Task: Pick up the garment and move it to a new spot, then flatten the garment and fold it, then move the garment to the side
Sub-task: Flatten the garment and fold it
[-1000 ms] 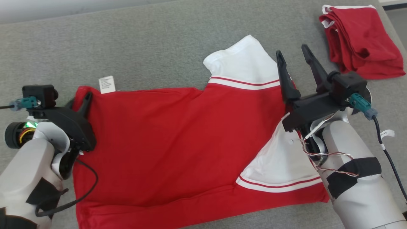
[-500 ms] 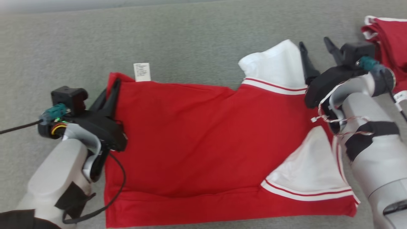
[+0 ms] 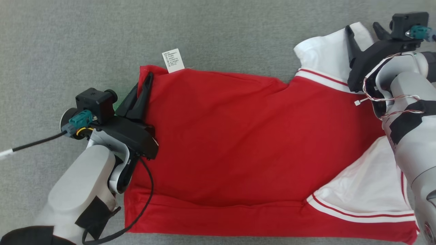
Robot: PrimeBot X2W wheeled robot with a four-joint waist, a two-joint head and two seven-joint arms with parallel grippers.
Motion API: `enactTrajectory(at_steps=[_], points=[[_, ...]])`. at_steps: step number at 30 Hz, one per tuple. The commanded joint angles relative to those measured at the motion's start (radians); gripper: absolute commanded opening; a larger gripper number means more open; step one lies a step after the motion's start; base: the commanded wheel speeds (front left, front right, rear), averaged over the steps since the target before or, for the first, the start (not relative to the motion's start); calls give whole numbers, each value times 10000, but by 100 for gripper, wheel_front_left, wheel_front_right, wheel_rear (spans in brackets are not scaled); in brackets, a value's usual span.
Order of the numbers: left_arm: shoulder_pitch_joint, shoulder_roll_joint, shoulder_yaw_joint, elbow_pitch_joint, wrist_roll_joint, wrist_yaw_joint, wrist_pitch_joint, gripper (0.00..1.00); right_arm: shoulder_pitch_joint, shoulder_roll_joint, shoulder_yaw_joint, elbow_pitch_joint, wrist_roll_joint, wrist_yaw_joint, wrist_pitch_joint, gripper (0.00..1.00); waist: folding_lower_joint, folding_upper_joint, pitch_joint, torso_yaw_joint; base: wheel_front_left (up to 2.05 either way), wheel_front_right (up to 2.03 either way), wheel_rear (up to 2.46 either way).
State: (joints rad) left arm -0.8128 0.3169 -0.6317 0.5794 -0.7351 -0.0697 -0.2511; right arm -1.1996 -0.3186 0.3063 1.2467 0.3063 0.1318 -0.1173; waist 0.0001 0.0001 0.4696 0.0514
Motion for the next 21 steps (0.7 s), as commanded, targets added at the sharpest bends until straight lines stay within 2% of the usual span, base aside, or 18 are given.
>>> enactTrajectory(at_steps=[1,3,5,13,21], points=[[173,-21,34,-69,77,62,-69,0,-98,43,59,97,-49,-21,135,100,-1,-1,237,218,0,0,0],[169,-16,59,-154,92,75,-81,0,-154,-17,49,236,-54,-21,471,77,-1,-1,277,230,0,0,0],[207,-10,74,-205,107,87,-90,0,-171,-40,70,303,-113,-21,569,0,-1,-1,296,232,0,0,0],[449,58,253,-191,-2,144,-121,0,-420,122,85,301,-200,-21,-328,0,-1,-1,-51,11,0,0,0],[1012,143,486,-89,-50,123,-150,0,641,156,395,-476,376,-21,-1372,0,-1,-1,-822,-486,0,0,0]])
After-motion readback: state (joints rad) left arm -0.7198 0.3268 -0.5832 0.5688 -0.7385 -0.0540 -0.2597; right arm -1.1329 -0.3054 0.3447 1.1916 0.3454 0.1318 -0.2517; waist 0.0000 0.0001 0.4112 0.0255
